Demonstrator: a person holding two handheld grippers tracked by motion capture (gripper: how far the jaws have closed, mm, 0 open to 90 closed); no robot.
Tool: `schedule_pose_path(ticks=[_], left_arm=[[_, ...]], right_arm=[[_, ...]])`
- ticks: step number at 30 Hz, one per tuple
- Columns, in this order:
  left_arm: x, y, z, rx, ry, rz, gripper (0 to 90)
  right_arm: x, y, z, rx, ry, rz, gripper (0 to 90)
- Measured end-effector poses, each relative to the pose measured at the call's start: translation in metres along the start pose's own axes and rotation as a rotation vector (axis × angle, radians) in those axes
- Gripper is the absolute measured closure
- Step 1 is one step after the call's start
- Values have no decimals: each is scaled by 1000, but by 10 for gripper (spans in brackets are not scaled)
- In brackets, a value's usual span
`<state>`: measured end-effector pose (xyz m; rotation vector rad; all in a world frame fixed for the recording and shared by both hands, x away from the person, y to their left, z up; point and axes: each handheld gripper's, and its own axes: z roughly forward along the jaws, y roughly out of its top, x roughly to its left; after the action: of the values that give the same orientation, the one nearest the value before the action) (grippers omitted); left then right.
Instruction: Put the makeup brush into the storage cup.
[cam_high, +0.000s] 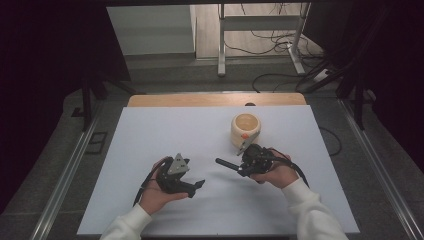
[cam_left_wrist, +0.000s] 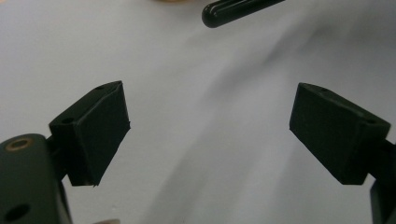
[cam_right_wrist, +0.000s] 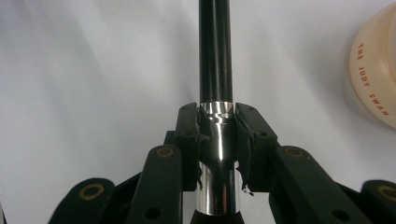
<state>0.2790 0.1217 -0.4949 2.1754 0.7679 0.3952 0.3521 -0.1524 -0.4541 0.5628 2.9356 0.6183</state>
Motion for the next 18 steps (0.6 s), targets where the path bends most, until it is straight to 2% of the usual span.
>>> schedule_pose_path(ticks=[5, 8, 18], left_arm=[[-1, 1, -1, -1, -11, 10, 130], [-1, 3, -1, -2, -13, 8, 132], [-9, 16, 11, 16, -2, 66, 139]], right_arm=[[1, 1, 1, -1, 3, 4, 719], [6, 5, -2, -7, -2, -13, 719], [7, 6, 2, 5, 0, -20, 719]])
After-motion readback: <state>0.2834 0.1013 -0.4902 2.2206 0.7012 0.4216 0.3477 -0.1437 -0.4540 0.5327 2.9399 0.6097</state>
